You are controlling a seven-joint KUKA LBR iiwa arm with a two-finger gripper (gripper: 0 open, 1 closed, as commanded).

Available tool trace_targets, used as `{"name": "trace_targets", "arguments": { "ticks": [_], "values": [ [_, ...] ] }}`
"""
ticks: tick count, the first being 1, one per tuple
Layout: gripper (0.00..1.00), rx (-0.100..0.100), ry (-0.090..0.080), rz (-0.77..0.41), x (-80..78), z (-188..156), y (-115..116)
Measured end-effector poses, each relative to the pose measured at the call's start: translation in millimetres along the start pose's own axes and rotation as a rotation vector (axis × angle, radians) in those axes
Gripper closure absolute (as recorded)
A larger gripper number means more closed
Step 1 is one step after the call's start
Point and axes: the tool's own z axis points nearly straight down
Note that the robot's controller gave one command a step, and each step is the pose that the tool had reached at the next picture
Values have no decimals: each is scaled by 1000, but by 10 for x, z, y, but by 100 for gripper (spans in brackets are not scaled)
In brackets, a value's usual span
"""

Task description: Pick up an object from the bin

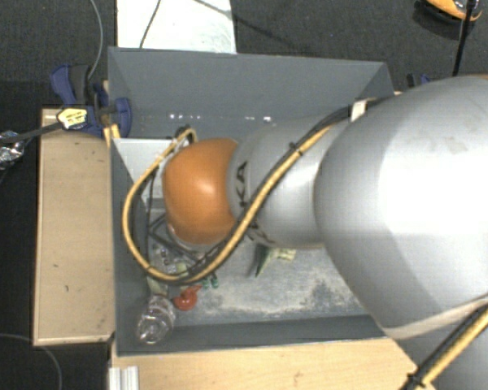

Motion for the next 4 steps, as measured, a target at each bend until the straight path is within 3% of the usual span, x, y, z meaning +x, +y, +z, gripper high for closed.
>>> {"name": "trace_targets", "arguments": {
  "ticks": [1,2,3,4],
  "values": [
    [100,1,5,10,-268,-488,-110],
    [100,1,3,-45,-247,-1149,-335],
    [0,0,2,-75,-174,-1100,-237],
    [0,0,2,-77,-164,-1026,-214]
  ]
}}
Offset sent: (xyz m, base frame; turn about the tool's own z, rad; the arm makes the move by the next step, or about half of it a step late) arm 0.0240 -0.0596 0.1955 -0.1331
